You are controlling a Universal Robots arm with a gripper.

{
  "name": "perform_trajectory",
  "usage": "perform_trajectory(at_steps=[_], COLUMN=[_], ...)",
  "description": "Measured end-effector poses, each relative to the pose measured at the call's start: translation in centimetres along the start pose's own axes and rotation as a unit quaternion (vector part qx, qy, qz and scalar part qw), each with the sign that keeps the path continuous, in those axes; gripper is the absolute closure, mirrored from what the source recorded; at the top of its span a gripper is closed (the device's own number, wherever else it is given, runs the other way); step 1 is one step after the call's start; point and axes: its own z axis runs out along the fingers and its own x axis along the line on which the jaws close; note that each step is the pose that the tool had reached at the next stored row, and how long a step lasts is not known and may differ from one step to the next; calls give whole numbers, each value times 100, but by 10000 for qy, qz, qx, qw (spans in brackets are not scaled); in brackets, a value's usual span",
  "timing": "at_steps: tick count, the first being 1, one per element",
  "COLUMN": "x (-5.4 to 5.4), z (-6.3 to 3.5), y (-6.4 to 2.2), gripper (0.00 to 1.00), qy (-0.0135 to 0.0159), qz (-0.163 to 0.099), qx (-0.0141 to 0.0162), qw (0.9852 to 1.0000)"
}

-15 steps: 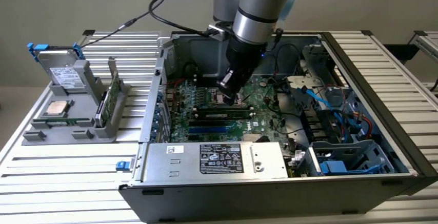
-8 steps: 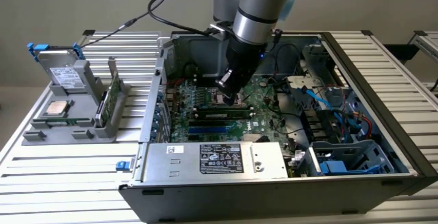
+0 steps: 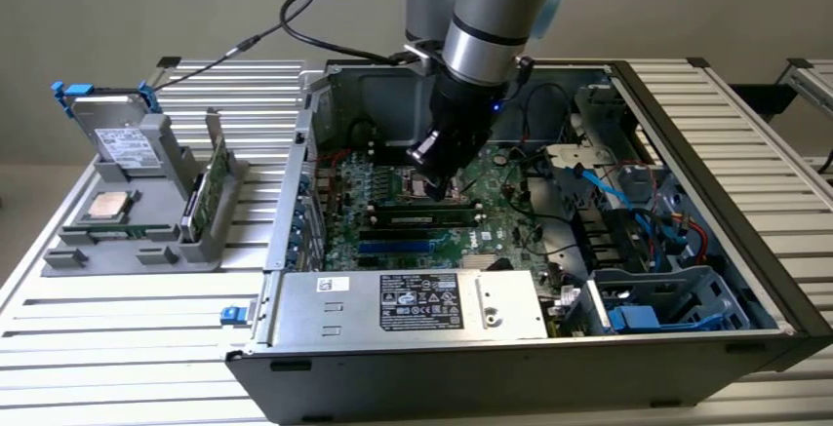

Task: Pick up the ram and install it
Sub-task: 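Press down the ram until it locks into place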

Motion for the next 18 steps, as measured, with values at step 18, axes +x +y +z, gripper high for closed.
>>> perform_trajectory(at_steps=[18], x=[-3], z=[16], y=[-1], gripper=[90], qy=[-19], qz=[984], qx=[-4], qw=[9951])
